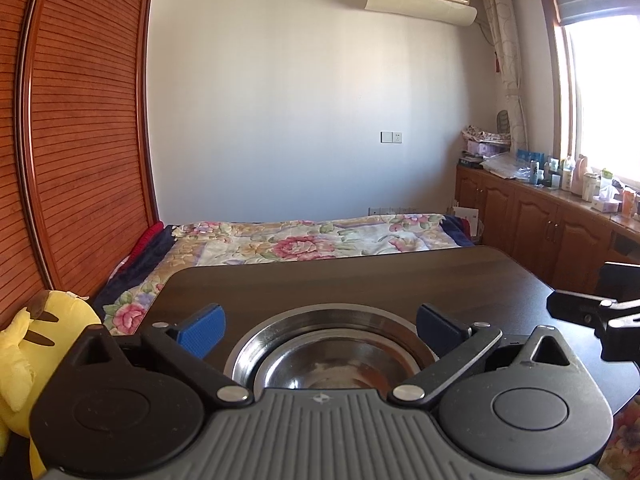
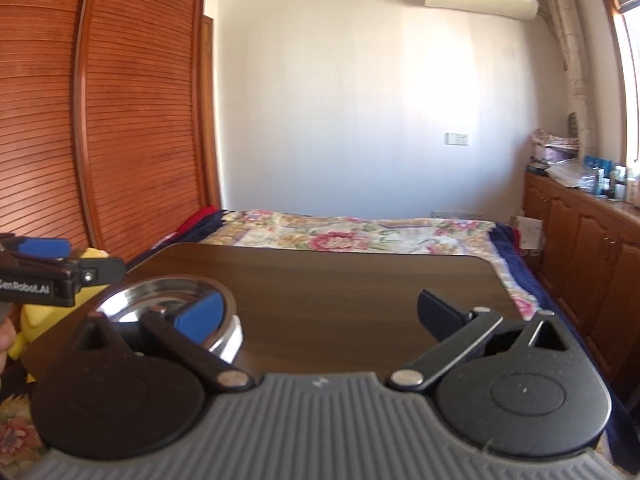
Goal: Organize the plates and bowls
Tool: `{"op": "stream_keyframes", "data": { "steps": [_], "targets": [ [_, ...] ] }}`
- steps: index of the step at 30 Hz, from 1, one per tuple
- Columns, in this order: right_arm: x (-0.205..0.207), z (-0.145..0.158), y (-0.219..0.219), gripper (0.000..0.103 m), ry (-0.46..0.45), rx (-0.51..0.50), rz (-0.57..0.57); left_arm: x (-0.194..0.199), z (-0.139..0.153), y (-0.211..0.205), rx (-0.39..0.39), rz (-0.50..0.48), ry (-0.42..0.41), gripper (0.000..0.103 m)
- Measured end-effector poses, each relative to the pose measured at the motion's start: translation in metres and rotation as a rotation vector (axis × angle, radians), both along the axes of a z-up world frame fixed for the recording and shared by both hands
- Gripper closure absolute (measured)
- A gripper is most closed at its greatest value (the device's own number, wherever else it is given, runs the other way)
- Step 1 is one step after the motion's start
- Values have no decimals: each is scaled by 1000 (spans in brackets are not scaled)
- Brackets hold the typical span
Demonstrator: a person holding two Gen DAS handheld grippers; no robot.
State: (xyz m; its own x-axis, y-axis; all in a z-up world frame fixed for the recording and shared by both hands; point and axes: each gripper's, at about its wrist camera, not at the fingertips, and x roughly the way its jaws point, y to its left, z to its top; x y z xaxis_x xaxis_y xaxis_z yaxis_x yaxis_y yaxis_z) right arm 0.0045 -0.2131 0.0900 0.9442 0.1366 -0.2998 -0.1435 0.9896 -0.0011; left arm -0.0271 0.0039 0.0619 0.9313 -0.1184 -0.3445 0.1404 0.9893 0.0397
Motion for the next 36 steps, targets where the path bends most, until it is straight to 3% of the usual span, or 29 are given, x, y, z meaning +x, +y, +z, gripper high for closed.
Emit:
{"op": "stream_keyframes", "data": {
  "steps": [12, 36],
  "targets": [
    [-6, -10, -2, 0, 13, -6, -82, -10, -9, -11, 19, -11, 8, 1],
    [-6, -26, -3, 0, 22, -7, -97, -10, -36, 5, 34, 51, 56, 1]
  ]
}}
